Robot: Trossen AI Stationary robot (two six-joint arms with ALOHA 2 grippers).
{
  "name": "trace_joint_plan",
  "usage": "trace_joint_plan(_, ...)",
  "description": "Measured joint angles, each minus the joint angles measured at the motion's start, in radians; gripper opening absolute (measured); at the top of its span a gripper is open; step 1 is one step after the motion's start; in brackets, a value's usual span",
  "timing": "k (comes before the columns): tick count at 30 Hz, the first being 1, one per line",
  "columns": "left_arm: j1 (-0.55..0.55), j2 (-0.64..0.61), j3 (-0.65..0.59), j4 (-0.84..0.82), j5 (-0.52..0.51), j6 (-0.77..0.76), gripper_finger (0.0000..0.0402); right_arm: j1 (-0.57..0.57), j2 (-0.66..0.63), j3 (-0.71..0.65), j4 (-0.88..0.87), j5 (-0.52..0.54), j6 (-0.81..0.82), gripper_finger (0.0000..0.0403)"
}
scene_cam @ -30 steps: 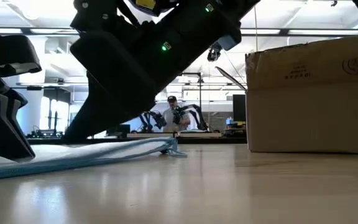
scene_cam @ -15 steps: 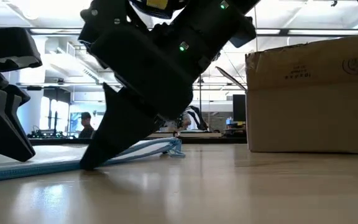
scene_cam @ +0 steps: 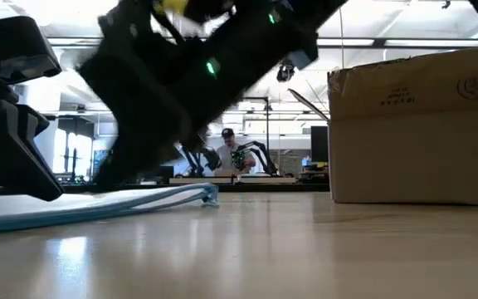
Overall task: Pack items into zip bag
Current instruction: Open the blue transparent zip bag
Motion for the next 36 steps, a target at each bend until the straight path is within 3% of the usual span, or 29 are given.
trace_joint_plan(4,0.0,0.0,-0.002,-0.006,0.001,0.011,0.0025,-0.001,0.0,0.011,-0.013,-0.004,-0.016,0.0)
trace_joint_plan(7,0.0,-0.009,-0.002,-0.024,0.004,0.029,0.0025,-0.005,-0.005,0.012,-0.113,0.061,-0.033,0.0)
trace_joint_plan(12,0.017,-0.082,0.0,-0.204,-0.022,-0.041,0.0025,-0.027,-0.036,0.012,-0.383,0.132,0.005,0.0)
trace_joint_plan(17,0.068,-0.154,-0.041,-0.369,-0.052,-0.153,0.0025,-0.063,-0.035,0.011,-0.426,0.125,0.027,0.0)
trace_joint_plan(20,0.106,-0.164,-0.114,-0.308,-0.033,-0.175,0.0025,-0.079,-0.022,0.011,-0.396,0.114,0.026,0.0)
trace_joint_plan(23,0.131,-0.146,-0.2,-0.149,0.007,-0.159,0.0025,-0.089,-0.016,0.01,-0.345,0.109,0.003,0.0)
trace_joint_plan(28,0.131,-0.11,-0.283,0.1,-0.033,-0.114,0.0025,-0.097,-0.012,0.007,-0.23,0.107,-0.066,0.0)
trace_joint_plan(36,0.128,-0.113,-0.249,0.128,-0.014,0.013,0.0025,-0.091,-0.014,0.009,-0.168,0.059,-0.082,0.0)
